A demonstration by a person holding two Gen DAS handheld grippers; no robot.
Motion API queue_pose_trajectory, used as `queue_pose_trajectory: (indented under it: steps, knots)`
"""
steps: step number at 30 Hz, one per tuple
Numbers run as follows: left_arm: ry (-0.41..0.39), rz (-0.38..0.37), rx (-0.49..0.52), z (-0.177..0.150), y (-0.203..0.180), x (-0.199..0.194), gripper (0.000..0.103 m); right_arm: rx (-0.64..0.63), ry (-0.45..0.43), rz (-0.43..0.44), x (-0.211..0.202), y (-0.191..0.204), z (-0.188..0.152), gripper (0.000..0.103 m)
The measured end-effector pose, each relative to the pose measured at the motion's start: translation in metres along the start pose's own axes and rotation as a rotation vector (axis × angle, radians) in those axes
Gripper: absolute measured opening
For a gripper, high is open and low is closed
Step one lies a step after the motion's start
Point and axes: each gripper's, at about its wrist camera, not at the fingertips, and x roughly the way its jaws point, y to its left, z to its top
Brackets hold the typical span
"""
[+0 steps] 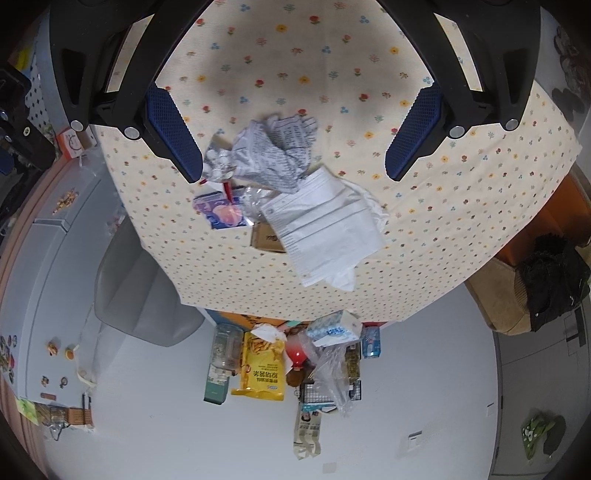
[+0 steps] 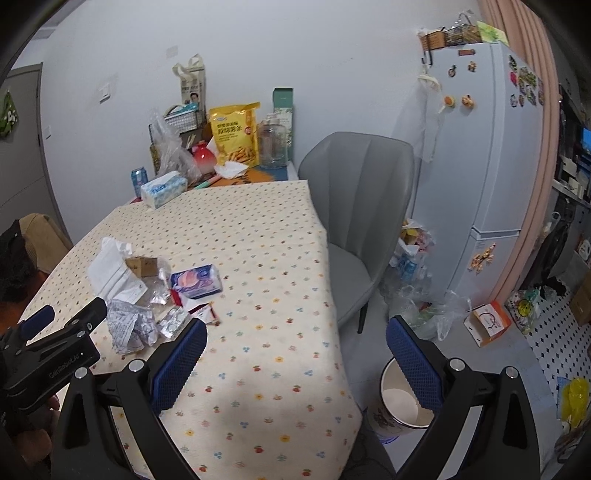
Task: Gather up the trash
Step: 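Close the left tool on the crumpled grey printed paper, then lift the crumpled paper with the left tool and carry it off the table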
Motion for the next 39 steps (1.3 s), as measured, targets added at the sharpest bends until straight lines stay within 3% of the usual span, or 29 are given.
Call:
queue_pose_trajectory:
  steps: [8, 17, 18, 20, 21, 22, 30, 33, 35, 39]
  knots:
    - [0.059, -0.008, -0.035, -0.006, 0.016, 0.028, 0.098, -0.013, 0.051, 0.022, 0.023, 0.015, -0.006, 0.095]
    - [0.091, -0.037, -0.013, -0.008, -0.001, 0.053, 0.095, -0.002, 0.106, 0.01, 0.046, 0.01, -0.01, 0.095]
    - [0.094, -0.038, -0.01, -0.009, -0.002, 0.056, 0.091, -0.003, 0.108, 0.011, 0.047, 0.01, -0.01, 0.095]
    - [0.126, -0.052, -0.02, -0.011, -0.003, 0.064, 0.069, -0.004, 0.12, 0.018, 0.05, 0.011, -0.01, 0.094]
    - [0.151, -0.064, -0.031, -0.012, -0.002, 0.068, 0.046, -0.005, 0.124, 0.021, 0.052, 0.011, -0.01, 0.093]
    - [0.174, -0.075, -0.045, -0.013, -0.001, 0.072, 0.039, -0.007, 0.13, 0.026, 0.054, 0.013, -0.01, 0.093]
    - [0.034, 0.007, -0.08, 0.004, 0.021, 0.042, 0.034, -0.047, 0.154, 0.094, 0.07, 0.04, -0.007, 0.087]
    - [0.02, 0.046, -0.094, 0.011, 0.034, 0.041, 0.034, -0.068, 0.157, 0.119, 0.074, 0.052, -0.005, 0.083]
    - [0.025, 0.064, -0.102, 0.012, 0.041, 0.043, 0.034, -0.074, 0.169, 0.134, 0.078, 0.058, -0.003, 0.074]
    - [0.041, 0.066, -0.101, 0.012, 0.043, 0.052, 0.034, -0.066, 0.186, 0.147, 0.09, 0.061, -0.001, 0.065]
